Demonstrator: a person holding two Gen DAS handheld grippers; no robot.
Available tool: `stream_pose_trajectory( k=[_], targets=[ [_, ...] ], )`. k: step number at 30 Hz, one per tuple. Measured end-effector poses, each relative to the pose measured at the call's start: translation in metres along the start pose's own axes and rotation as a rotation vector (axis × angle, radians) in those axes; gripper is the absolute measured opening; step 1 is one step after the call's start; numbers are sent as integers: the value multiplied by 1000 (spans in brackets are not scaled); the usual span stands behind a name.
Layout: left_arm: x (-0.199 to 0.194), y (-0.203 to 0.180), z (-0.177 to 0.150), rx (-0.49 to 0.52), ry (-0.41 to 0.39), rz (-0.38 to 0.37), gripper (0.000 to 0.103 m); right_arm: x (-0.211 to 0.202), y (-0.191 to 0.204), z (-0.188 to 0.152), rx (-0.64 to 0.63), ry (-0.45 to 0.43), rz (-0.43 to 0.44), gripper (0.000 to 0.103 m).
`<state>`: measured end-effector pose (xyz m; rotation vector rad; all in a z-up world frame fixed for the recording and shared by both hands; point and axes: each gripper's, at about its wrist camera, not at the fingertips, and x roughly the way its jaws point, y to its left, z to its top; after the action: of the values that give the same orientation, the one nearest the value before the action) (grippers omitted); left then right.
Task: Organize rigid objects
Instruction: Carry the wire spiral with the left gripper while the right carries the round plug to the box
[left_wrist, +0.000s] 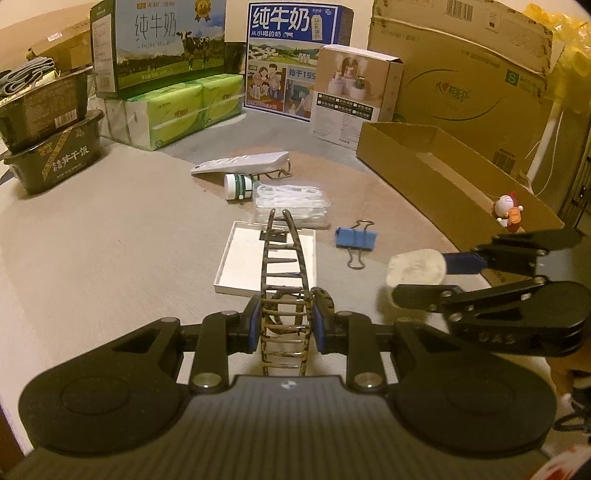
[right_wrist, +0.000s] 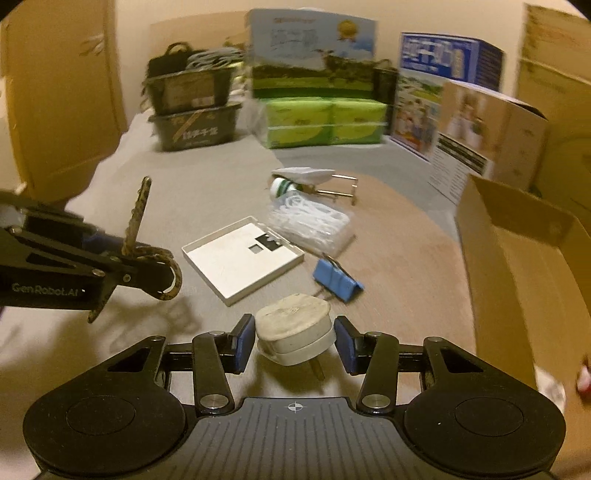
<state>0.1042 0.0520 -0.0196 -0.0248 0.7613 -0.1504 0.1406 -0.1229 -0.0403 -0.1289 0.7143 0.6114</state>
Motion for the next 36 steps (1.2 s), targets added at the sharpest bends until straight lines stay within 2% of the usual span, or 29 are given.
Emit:
stream_pose_trajectory(
  k=[5, 10, 25, 36],
  targets=[
    [-11, -18, -3, -5, -2, -4, 24, -29, -10, -9, 110, 10, -24, 47],
    [-23, -40, -7, -13, -7, -16, 24, -59, -17, -18, 155, -2, -37, 47],
    [-54, -102, -9, 33, -32, -58, 24, -124, -32, -39, 215, -44, -78, 47],
    [-56, -136, 3, 68, -43, -100, 24, -155, -53, -50, 266, -72, -128, 47]
  ],
)
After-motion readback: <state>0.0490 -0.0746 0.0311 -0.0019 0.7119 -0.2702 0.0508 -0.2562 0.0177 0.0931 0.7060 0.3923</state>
